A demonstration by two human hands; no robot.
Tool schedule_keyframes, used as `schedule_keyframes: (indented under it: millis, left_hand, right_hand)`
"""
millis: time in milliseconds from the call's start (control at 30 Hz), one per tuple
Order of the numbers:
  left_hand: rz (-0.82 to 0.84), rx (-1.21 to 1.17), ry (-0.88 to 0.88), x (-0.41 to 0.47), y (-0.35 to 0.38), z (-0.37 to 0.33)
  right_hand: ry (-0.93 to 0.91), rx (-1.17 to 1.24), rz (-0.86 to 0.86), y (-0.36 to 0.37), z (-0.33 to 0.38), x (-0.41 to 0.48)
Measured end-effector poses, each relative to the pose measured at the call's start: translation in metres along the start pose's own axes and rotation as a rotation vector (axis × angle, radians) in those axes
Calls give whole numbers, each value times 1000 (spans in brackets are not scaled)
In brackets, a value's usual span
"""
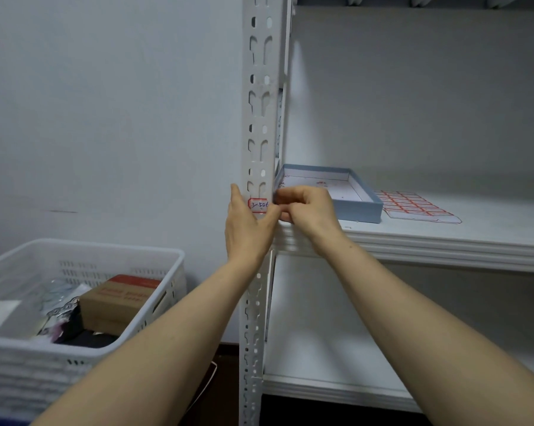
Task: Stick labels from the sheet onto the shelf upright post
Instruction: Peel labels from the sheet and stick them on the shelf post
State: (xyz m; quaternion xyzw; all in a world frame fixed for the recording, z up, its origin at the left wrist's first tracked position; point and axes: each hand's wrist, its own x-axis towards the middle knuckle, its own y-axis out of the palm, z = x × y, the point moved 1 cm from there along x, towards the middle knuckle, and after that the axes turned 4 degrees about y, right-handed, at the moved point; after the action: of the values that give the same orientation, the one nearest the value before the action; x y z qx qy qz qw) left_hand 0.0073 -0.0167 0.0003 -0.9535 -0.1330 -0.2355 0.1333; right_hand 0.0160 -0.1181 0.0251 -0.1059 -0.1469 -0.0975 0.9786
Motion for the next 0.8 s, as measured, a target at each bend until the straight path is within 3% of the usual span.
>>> schedule_keyframes:
  millis: [267, 800]
  left_hand:
    - [-20, 14, 72, 2, 5, 1]
    - [-23, 87, 96, 12, 6, 12]
  right_hand:
    - [-94, 19, 20, 1, -6, 0]
    - [-79, 14, 58, 1, -16, 7]
